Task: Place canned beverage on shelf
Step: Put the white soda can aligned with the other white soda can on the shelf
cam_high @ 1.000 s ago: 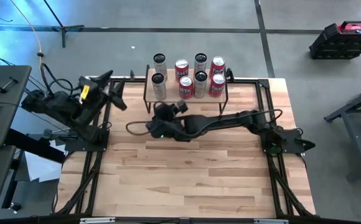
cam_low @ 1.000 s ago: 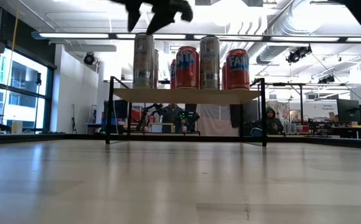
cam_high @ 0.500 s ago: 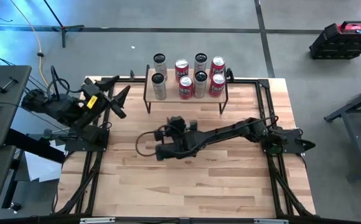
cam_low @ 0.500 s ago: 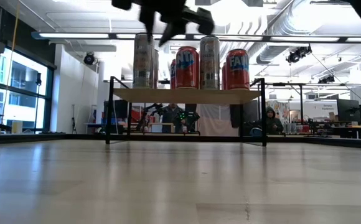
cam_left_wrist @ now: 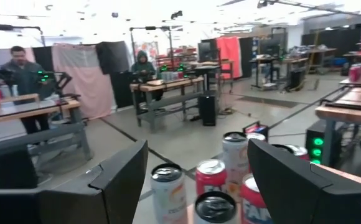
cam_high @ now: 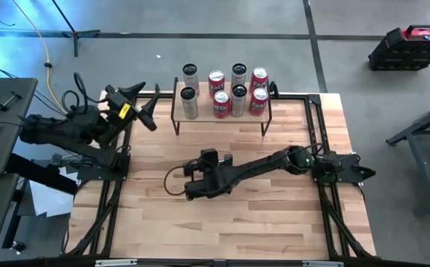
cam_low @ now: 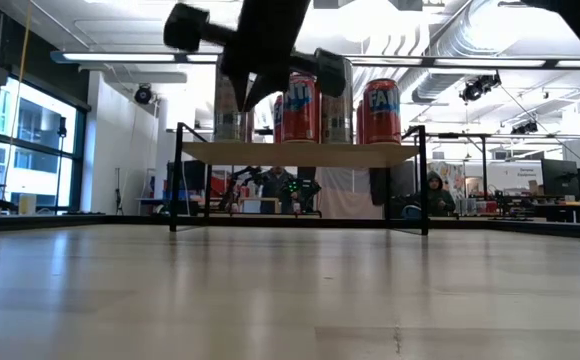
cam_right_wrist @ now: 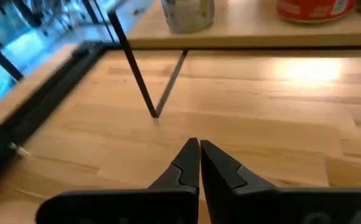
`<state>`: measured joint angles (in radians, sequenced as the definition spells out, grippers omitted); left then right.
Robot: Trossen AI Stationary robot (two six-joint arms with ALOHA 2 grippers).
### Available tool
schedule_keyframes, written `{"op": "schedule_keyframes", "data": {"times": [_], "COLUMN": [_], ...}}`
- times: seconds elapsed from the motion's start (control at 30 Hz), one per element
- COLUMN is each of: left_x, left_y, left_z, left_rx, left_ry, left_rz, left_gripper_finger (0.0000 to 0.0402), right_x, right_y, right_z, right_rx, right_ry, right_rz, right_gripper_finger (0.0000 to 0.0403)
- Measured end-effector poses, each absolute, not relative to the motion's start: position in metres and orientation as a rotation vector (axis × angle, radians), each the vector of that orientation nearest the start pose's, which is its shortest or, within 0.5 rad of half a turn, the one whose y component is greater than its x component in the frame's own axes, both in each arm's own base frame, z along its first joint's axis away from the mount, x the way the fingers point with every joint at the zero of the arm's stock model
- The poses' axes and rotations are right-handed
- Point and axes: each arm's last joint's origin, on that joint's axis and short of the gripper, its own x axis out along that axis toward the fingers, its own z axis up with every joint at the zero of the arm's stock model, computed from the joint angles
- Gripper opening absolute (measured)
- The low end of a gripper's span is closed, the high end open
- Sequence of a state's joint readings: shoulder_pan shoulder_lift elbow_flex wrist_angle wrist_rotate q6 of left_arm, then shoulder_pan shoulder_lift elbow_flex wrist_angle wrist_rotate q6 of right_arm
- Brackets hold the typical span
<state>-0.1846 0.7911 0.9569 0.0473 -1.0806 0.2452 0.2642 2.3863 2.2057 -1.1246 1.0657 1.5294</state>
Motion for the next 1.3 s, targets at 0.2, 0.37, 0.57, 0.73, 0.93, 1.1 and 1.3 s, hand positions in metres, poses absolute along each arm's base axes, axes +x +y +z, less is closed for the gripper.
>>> {"op": "schedule_keyframes", "data": {"times": [0.2,0.37,0.57,0.73,0.93,1.1,1.3], "left_x": [0.15,0.15,0.145,0.147,0.15,0.151,0.151], "left_y": [0.01,0.02,0.027,0.033,0.038,0.041,0.042], "left_z": [0.409,0.408,0.405,0.402,0.397,0.395,0.394], "left_rx": [0.113,0.125,0.148,0.16,0.181,0.167,0.173], "left_ry": [-0.081,-0.078,-0.033,0.004,0.051,0.057,0.072], "left_rz": [0.907,0.942,0.989,1.02,1.048,1.061,1.067], "left_gripper_finger": [0.0266,0.0266,0.0266,0.0266,0.0266,0.0266,0.0266], "right_x": [0.481,0.462,0.408,0.405,0.43,0.452,0.466], "right_y": [0.078,0.07,0.07,0.061,0.045,0.027,0.0], "right_z": [0.197,0.206,0.199,0.183,0.199,0.21,0.206], "right_rx": [0.49,0.584,0.551,0.352,-0.004,-0.208,-0.146], "right_ry": [0.591,0.586,0.576,0.487,0.342,0.343,0.294], "right_rz": [-0.948,-0.616,-0.575,-0.474,-0.527,-0.71,-0.867], "right_gripper_finger": [0.0,0.0,0.0,0.0,0.0,0.0,0.0]}}
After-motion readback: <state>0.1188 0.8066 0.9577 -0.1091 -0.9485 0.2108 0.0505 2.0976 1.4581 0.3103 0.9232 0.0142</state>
